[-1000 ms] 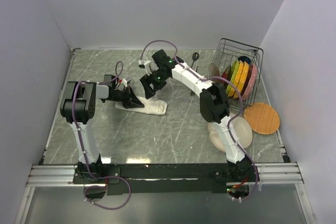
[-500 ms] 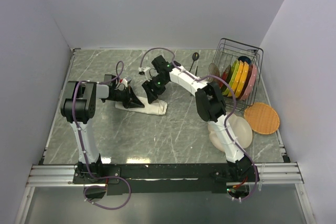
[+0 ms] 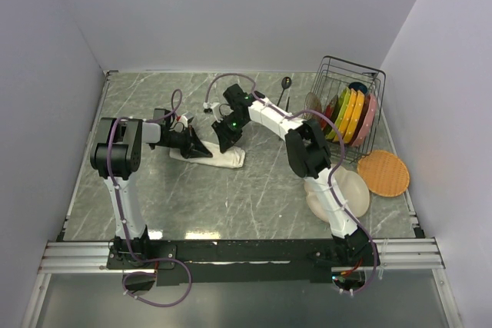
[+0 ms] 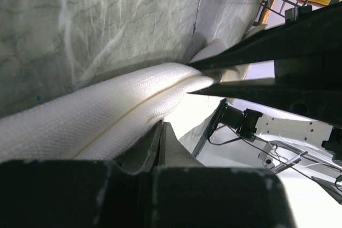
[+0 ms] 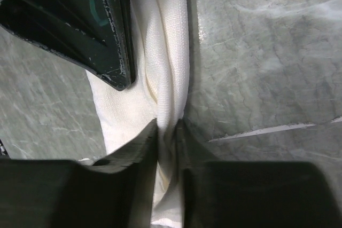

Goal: Fold the napkin into a case and place the utensils inside
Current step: Pick up the smaller rectangle-folded napkin from the center of the board.

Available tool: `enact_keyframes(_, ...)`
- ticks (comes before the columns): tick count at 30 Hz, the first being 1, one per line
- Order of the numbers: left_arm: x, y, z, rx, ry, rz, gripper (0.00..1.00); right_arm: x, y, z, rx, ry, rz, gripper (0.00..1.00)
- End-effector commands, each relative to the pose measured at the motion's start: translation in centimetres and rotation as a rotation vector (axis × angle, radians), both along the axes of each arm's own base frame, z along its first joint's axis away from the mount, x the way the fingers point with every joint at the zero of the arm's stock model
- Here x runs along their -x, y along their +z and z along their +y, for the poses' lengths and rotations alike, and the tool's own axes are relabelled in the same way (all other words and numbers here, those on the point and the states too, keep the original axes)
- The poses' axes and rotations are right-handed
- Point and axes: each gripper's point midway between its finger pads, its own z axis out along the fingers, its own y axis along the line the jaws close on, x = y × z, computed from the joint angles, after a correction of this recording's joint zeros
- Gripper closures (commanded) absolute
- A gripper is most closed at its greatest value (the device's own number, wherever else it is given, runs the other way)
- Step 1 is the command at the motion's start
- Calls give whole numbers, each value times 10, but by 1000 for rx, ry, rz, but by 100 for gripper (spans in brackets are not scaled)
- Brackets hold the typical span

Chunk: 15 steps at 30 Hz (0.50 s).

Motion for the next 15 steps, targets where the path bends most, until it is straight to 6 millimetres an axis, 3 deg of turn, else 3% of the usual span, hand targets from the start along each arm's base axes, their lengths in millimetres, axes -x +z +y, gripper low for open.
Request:
enact_keyframes(1,7,-57,14,-210,23,38,99,10,-3,-1,14,19,42,82)
enact_keyframes(5,7,-58,14,-209,27,43,99,15,1,-3,7,32,52,82)
enact_keyframes(9,7,-58,14,-211,26,41,99,19,4,-3,-5,37,77,58)
enact_keyframes(11,7,-58,14,-210,28,40,99,20,0,-4,3,35,85,59)
enact_keyframes(14,7,-58,15,-213,29,41,99,17,-10,-7,33,30,76,68)
enact_keyframes(15,7,-58,14,-213,30,42,99,17,-12,-8,41,28,73,76)
